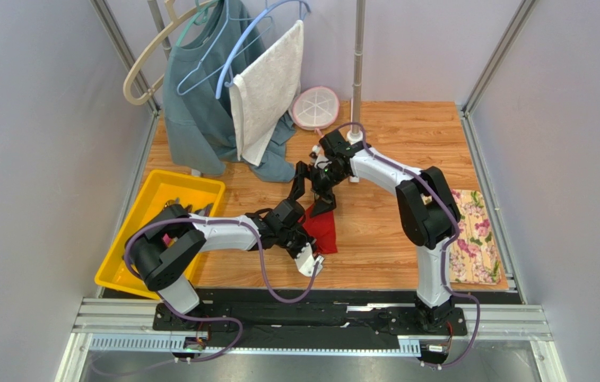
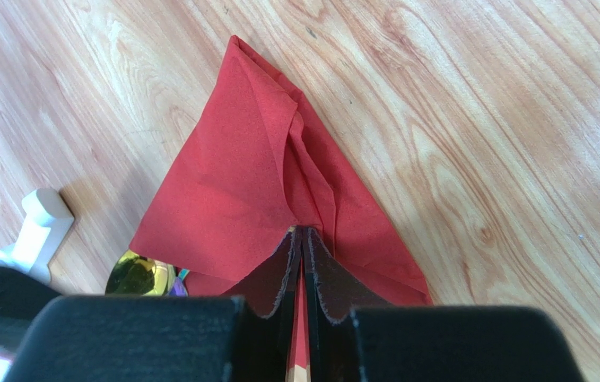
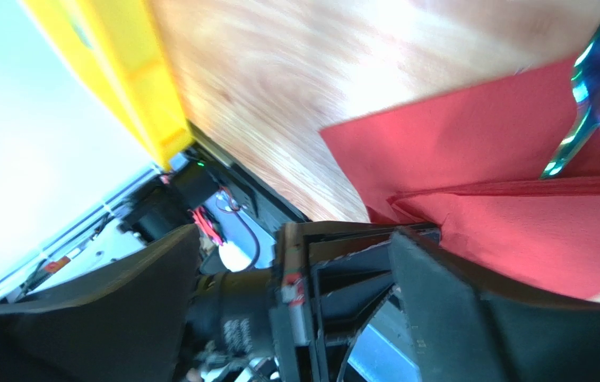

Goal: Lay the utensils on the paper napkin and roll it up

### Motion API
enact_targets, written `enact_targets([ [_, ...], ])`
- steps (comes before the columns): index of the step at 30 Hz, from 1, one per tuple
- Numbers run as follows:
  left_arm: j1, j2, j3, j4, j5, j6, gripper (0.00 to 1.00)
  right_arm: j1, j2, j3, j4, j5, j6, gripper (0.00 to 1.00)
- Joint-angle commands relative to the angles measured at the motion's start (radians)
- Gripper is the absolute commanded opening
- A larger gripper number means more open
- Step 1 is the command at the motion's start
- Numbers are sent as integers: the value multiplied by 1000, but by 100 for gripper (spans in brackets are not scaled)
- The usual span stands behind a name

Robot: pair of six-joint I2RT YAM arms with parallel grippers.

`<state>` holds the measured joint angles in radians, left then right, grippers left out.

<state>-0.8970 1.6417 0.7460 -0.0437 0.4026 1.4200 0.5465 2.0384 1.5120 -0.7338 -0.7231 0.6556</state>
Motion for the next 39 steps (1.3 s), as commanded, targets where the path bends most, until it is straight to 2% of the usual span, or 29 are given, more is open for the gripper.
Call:
enact_targets([
  [1, -6, -16, 3, -90, 45, 2, 11, -39, -72, 59, 4, -49, -65, 84],
  [2, -6, -16, 6, -90, 48, 0, 11, -36, -73, 56, -2, -42, -76, 78],
  [3, -6, -17, 6, -85, 50, -1, 11, -34, -73, 45, -9, -45, -94, 63],
  [6, -6, -16, 3, -71, 50, -1, 10, -33, -72, 21, -33, -38, -125, 38],
  [9, -6, -19, 0, -71, 51, -6, 10, -31, -90, -12, -38, -10, -158, 21],
  [17, -6, -19, -2, -68, 48, -7, 10, -11, -78, -50, -79, 106, -243, 0],
  [31, -6, -14, 6, -73, 51, -6, 10, -8, -49, -90, -67, 266, -280, 0],
  [39, -5, -11, 15, -68, 50, -35, 10, -10, -1, -107, -16, 261, -277, 0],
])
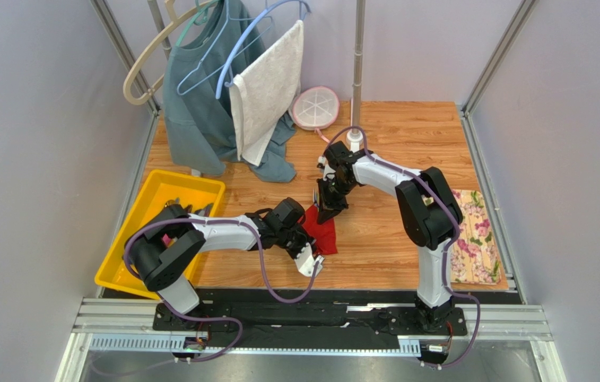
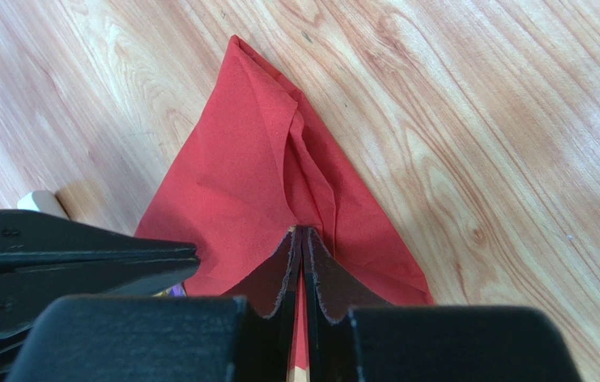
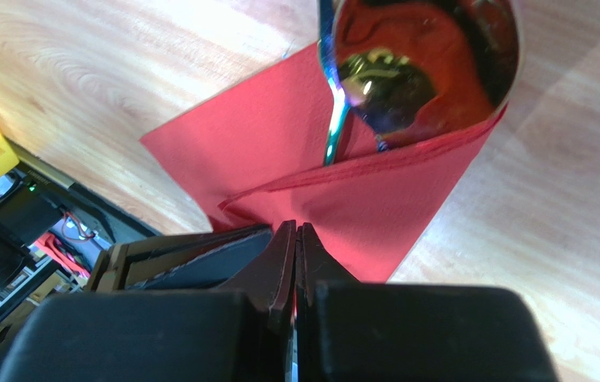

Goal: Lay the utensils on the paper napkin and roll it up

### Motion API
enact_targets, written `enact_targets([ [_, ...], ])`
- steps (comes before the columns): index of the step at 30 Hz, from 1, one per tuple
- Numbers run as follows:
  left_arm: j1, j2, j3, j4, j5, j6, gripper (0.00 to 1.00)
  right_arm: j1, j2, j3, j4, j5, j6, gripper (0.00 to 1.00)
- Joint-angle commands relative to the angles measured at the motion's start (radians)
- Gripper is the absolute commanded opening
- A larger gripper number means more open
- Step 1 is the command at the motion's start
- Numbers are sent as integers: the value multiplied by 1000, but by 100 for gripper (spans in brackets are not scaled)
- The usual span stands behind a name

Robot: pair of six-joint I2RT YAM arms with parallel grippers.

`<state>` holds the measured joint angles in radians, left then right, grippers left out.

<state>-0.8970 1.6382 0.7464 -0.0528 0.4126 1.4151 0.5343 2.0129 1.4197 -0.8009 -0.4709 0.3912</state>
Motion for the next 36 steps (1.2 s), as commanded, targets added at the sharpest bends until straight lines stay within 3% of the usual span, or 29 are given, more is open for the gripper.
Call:
enact_targets([
  [1, -5, -8, 14, -59, 40, -30, 11, 3, 23, -21, 57, 3, -9, 0],
  [6, -5, -8, 13, -55, 40, -47, 11, 3, 33, -34, 77, 29, -5, 0],
  [11, 30, -70, 51, -64, 58, -181, 23, 1, 67, -51, 86, 58, 0, 0],
  [20, 220, -294, 202, -170, 218, -907, 46, -34, 89, -59, 126, 92, 11, 0],
  [21, 228, -313, 197, -165, 216, -1023, 51, -34, 89, -61, 127, 91, 12, 0],
  [22, 239, -333, 196, -163, 195, -1077, 68, -34, 89, -65, 129, 94, 17, 0],
  [25, 268, -397, 209, -177, 154, -1298, 98, -34, 84, -77, 141, 101, 28, 0],
  [29, 326, -422, 258, -191, 9, -1644, 99, -34, 87, -93, 163, 123, 49, 0],
  [31, 404, -437, 220, -124, 96, -1744, 99, -34, 95, -97, 161, 146, 57, 0],
  [33, 449, -417, 232, -163, 185, -1866, 99, -34, 101, -97, 166, 146, 69, 0],
  [36, 498, -328, 317, -317, 427, -1768, 99, -36, 115, -88, 166, 143, 87, 0],
])
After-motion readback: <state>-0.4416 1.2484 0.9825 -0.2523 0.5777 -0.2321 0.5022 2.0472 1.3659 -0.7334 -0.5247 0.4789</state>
